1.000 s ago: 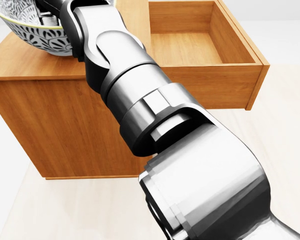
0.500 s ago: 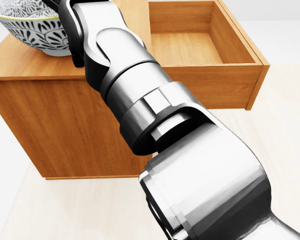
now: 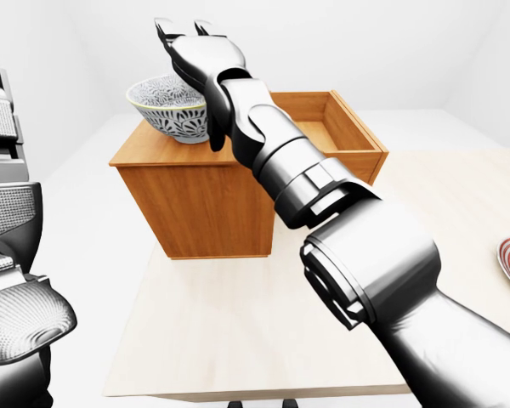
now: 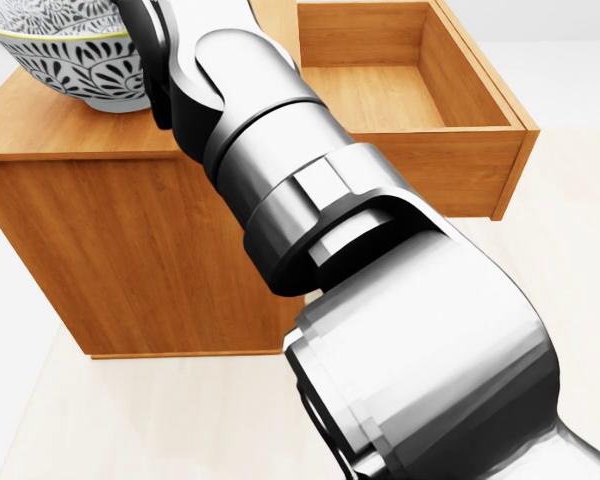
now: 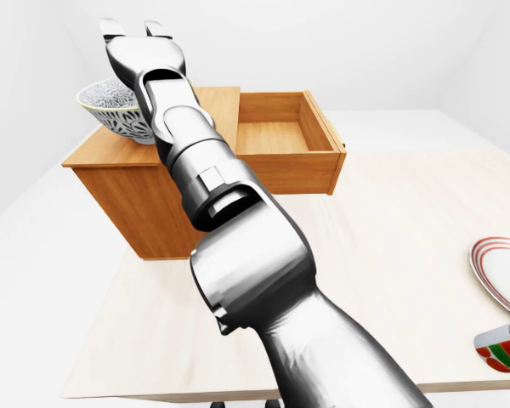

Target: Put the bowl on top of the cabinet.

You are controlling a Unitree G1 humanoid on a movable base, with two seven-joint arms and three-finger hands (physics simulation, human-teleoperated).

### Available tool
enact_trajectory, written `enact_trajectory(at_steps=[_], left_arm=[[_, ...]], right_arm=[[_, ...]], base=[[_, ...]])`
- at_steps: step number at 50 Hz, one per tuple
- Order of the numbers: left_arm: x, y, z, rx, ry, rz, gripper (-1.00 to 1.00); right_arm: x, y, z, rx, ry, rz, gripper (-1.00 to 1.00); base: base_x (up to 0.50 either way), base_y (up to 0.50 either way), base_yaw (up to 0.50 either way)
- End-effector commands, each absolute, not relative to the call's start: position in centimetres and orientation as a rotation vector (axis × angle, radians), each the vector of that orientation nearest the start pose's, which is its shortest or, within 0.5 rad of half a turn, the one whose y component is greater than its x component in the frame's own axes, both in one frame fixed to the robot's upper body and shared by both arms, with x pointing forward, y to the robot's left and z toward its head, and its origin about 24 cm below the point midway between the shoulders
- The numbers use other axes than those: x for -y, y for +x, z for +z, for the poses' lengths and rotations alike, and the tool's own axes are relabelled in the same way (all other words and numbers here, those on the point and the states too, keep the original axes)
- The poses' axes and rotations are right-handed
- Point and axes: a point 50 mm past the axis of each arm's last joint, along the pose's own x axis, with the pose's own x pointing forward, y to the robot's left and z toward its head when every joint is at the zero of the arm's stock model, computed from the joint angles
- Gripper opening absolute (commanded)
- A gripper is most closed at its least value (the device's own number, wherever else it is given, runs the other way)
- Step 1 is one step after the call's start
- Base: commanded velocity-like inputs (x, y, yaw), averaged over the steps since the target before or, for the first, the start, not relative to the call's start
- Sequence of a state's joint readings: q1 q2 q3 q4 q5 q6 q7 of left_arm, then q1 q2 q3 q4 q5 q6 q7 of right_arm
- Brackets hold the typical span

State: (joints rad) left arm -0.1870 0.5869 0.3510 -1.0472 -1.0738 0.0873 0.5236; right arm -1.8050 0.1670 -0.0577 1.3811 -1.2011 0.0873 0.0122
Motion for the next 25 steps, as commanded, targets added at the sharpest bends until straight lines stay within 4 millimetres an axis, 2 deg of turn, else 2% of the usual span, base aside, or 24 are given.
enact_trajectory(at_steps=[1,13,25], left_arm=[[-19.3,14.9,29.4,0.919,-0.451,-0.151,1.0],[-19.3,14.9,29.5,0.926,-0.454,-0.149,1.0],[-19.3,14.9,29.5,0.92,-0.453,-0.157,1.0]], right_arm=[[-5.1,37.9,35.1,0.533,-1.407,0.171,1.0],[-4.2,37.3,38.2,0.564,-1.43,0.114,1.0],[-3.9,37.0,39.4,0.569,-1.45,0.097,1.0]], base=[[0.0,0.0,0.0],[0.0,0.0,0.0],[0.0,0.0,0.0]])
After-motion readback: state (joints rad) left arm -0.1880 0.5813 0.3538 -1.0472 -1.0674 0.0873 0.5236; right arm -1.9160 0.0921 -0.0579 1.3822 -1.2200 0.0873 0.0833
